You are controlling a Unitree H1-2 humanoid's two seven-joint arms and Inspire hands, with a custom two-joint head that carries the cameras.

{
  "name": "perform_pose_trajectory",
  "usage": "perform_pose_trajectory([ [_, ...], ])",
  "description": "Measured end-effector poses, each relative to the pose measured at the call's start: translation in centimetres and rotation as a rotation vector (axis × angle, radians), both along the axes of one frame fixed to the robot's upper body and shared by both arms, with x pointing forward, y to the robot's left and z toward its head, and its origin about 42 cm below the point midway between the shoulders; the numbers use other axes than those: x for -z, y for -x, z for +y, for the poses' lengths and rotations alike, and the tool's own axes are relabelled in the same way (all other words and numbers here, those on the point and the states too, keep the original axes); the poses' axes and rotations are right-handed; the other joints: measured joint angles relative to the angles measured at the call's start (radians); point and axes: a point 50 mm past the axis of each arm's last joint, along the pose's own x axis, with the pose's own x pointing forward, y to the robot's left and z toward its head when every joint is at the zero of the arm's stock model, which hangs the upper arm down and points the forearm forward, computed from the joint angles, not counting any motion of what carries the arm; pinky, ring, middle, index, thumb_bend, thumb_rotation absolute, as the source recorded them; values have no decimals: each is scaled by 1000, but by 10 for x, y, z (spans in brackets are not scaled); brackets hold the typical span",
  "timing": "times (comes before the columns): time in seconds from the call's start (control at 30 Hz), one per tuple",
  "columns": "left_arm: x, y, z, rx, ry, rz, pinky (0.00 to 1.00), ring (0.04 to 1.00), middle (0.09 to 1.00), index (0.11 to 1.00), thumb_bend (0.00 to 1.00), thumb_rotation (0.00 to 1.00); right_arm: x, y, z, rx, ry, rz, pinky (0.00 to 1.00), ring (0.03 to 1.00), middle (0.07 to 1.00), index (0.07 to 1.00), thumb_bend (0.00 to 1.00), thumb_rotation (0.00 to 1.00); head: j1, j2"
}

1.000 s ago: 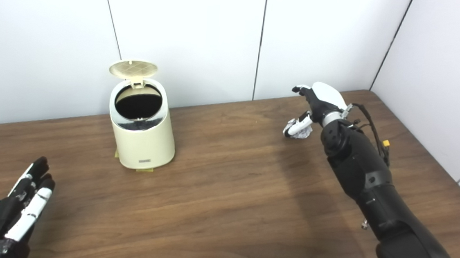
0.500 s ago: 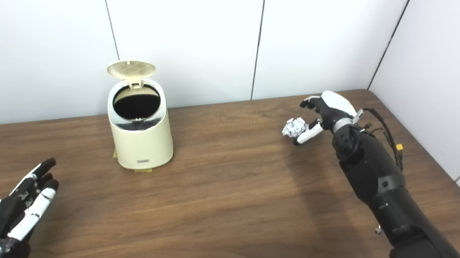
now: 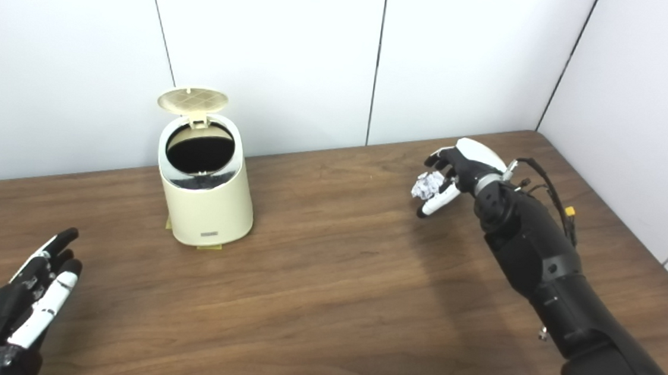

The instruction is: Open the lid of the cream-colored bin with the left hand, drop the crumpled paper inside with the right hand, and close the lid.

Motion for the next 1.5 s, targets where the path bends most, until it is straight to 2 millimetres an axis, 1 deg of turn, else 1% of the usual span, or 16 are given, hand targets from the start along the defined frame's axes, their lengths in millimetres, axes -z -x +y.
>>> perform_pose_trajectory([
  [0.07,0,0,-1,1,11,-1,1000,1000,1000,918,394,395,0,0,1,-3,-3,0,662,740,794,755,853,136,-3,2],
  [0.13,0,0,0,-1,12,-1,1000,1000,1000,920,386,404,0,0,0,-2,-4,-1,631,696,761,736,837,110,-5,5],
  [0.23,0,1,0,-3,14,-2,1000,1000,1000,923,383,426,0,0,0,-1,-5,-2,594,637,686,678,808,28,-5,9],
  [0.27,0,1,0,-3,15,-2,1000,1000,1000,923,383,441,-1,0,0,0,-4,-5,517,543,564,580,641,11,-5,11],
  [0.3,0,1,0,-3,18,-3,1000,1000,1000,926,376,459,-1,0,0,1,-4,-9,456,465,524,540,568,4,-5,12],
  [0.37,-1,1,0,-3,26,-4,1000,1000,1000,937,364,508,-3,0,0,9,-2,-30,383,408,504,526,523,0,-6,15],
  [0.4,-1,1,-1,-3,35,-7,1000,1000,1000,938,363,514,-4,0,-1,17,0,-44,378,405,504,527,521,0,-6,15],
  [0.57,-5,2,-3,5,55,-21,1000,1000,1000,955,402,654,-3,0,0,39,-3,-45,353,392,502,529,514,0,-6,23],
  [0.63,-5,2,-3,7,54,-20,1000,1000,1000,958,392,711,-3,1,0,41,-4,-40,352,392,504,529,513,0,-2,25],
  [0.77,-5,2,-3,9,54,-21,1000,1000,1000,974,390,761,-1,1,-1,42,-5,-37,356,390,500,528,513,0,2,25],
  [0.83,-5,2,-3,10,58,-21,1000,1000,1000,984,402,811,0,1,-2,46,-5,-34,352,385,504,537,511,0,3,21],
  [1.07,-7,0,-1,11,80,-29,1000,1000,1000,966,442,827,0,2,1,11,17,-83,370,389,498,530,514,0,28,20],
  [1.17,-7,0,-2,14,80,-31,1000,1000,1000,965,417,844,-7,8,12,-35,53,-138,404,387,508,519,514,0,46,20],
  [1.3,-7,0,-5,26,75,-50,1000,1000,1000,970,398,883,-45,19,44,-180,79,-329,382,379,504,522,498,0,67,17],
  [1.4,-5,1,-7,32,46,-39,1000,1000,1000,944,393,808,-76,28,70,-253,47,-500,319,387,508,522,494,0,107,15],
  [1.5,-4,1,-8,36,41,-33,1000,1000,1000,944,414,742,-87,34,91,-285,18,-568,307,387,513,527,493,0,135,15],
])
